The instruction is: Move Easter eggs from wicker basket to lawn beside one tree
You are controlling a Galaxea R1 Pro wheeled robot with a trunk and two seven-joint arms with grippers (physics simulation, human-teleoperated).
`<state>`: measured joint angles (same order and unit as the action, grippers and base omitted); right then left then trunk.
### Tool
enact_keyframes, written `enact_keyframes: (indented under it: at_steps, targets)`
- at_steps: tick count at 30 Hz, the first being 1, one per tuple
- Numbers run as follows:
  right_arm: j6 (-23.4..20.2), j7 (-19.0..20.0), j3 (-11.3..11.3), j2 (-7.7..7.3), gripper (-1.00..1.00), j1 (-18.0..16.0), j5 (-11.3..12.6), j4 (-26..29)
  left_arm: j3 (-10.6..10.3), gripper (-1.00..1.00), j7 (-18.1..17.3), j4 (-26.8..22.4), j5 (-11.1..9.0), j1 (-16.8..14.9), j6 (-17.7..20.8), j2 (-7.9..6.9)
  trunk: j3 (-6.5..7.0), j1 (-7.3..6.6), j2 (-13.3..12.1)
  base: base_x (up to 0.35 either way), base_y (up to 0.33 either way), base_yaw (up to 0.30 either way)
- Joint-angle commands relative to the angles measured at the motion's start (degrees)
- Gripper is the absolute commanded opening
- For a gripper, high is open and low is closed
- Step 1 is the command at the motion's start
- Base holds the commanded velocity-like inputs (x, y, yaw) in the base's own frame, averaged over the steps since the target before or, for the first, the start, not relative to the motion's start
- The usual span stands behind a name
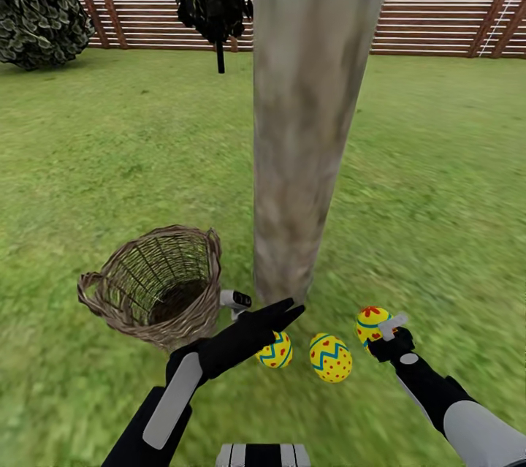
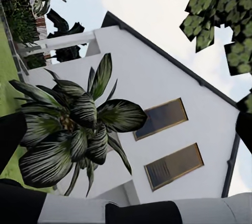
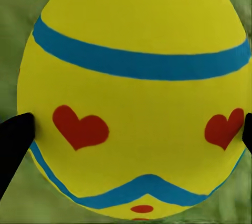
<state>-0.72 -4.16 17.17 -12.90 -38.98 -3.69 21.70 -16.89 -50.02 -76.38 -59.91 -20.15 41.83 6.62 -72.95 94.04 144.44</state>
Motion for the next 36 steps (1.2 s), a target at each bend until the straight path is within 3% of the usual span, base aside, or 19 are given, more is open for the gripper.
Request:
enact_keyframes:
  at_steps: [1, 3, 6, 8, 10, 19, 36]
  targets:
    - [-2.4, -3.4, 0.3, 0.52, -1.00, -1.4, -0.4, -0.2, 0.0, 1.00, 0.0, -0.1, -0.4, 0.0, 0.4, 0.04, -0.27, 0.01, 0.0, 0.000, 0.000, 0.000]
    - [-6.4, -5.5, 0.4, 2.22, -1.00, -4.1, -0.6, -2.7, -0.9, 1.00, 0.0, -0.3, -0.4, 0.0, 0.4, 0.13, -0.71, 0.06, 0.1, 0.000, 0.000, 0.000]
    - [-7.7, -6.2, 0.4, 3.49, -1.00, -8.7, -0.6, -8.7, -5.6, 1.00, 0.0, -0.7, -0.6, 0.0, 0.4, 0.16, -1.38, 0.14, 0.1, 0.000, 0.000, 0.000]
    - [-7.7, -6.4, 0.4, 5.28, -1.00, -10.2, -0.8, -11.2, -6.5, 1.00, 0.0, -0.9, -0.6, 0.0, 0.4, 0.16, -1.82, 0.19, 0.1, 0.000, 0.000, 0.000]
    - [-7.7, -6.3, 0.6, 6.03, -1.00, -10.4, -0.9, -11.6, -6.6, 1.00, 0.0, -0.9, -0.6, 0.0, 0.4, 0.15, -2.26, 0.24, 0.2, 0.000, 0.000, 0.000]
    - [-5.3, -5.7, 0.7, 6.14, -1.00, -10.4, -2.6, -10.9, -6.6, 1.00, 0.0, -0.9, -0.6, 0.0, 0.4, 0.15, -4.26, 0.48, 0.3, 0.000, 0.000, 0.000]
    - [-5.8, -6.3, 0.7, 6.05, -1.00, -10.4, -2.5, -11.0, -6.6, 1.00, 0.0, -0.8, -0.6, 0.0, 0.4, 0.15, -8.02, 0.91, 0.5, 0.000, 0.000, 0.000]
